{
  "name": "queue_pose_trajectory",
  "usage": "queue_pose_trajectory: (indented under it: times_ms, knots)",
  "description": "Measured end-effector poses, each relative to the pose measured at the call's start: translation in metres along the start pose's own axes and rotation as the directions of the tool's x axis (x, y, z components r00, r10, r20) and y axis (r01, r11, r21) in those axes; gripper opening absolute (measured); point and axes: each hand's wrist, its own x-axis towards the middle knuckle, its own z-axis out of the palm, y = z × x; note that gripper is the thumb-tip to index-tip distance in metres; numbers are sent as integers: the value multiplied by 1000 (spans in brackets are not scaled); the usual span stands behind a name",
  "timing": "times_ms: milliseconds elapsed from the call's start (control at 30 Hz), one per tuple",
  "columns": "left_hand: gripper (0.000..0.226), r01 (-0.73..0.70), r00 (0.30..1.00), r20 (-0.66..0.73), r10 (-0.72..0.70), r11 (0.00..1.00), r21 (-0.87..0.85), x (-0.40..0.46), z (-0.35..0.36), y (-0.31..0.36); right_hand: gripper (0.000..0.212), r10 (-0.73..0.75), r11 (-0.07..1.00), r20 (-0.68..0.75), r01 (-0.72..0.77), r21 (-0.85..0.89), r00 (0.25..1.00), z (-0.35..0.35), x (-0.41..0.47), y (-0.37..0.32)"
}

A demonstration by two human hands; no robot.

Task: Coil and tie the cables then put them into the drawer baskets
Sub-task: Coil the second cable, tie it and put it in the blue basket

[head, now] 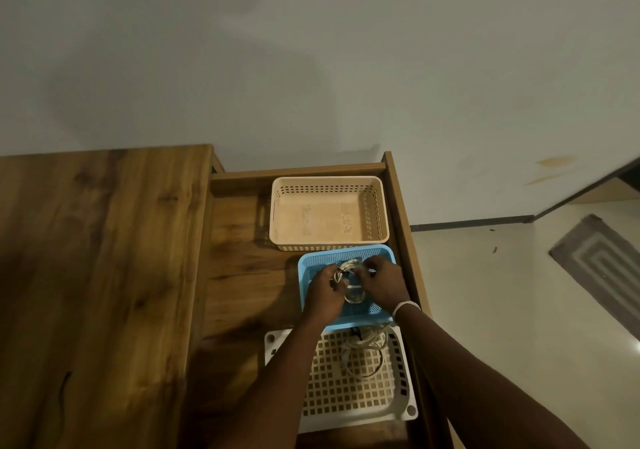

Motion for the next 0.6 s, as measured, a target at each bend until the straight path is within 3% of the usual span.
queue_pose_trajectory:
  times_ms: [133, 333, 500, 600]
  knots:
    - [42, -40, 999, -24, 39, 998, -46, 2, 3, 1, 16, -55, 998, -19, 56, 23, 998, -2, -4, 6]
    - [43, -70, 997, -40, 71, 997, 25, -2, 9, -2, 16, -81, 997, -17, 80, -4, 997, -3, -11, 12]
    - [37, -83, 995, -59, 82, 997, -13, -4, 0, 5, 9, -97, 994, -144, 104, 41, 985, -4, -13, 4]
    - [34, -86, 993, -89, 81, 994, -60, -8, -14, 6, 5, -194, 980, -253, 200, -2, 948, -8, -15, -8]
